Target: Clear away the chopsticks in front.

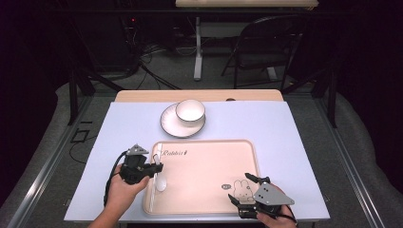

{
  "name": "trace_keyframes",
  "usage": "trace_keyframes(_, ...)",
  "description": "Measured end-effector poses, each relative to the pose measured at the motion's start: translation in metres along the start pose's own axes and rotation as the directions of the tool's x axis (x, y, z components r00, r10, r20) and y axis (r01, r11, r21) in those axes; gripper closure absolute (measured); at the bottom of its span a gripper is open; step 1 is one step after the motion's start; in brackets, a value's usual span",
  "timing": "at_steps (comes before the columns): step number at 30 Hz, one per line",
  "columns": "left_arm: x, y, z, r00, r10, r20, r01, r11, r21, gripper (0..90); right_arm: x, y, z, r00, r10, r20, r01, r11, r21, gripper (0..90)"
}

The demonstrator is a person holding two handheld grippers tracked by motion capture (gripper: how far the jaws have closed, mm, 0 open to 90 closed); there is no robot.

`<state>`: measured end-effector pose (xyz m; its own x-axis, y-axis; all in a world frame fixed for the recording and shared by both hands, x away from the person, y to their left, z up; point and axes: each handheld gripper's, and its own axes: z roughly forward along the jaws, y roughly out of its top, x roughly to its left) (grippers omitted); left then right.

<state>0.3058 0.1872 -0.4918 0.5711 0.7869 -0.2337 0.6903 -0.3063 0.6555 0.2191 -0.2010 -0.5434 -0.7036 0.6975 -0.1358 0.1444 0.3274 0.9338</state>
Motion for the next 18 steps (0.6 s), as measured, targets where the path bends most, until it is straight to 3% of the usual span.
trace_keyframes(18, 0.015, 0.008, 0.020, 0.9981, -0.061, 0.006, 0.061, 0.9981, 0.004, 81.7, 0.000, 0.000, 0.000, 1.0000, 0.002, -0.002, -0.002, 1.000, 0.001, 14.2)
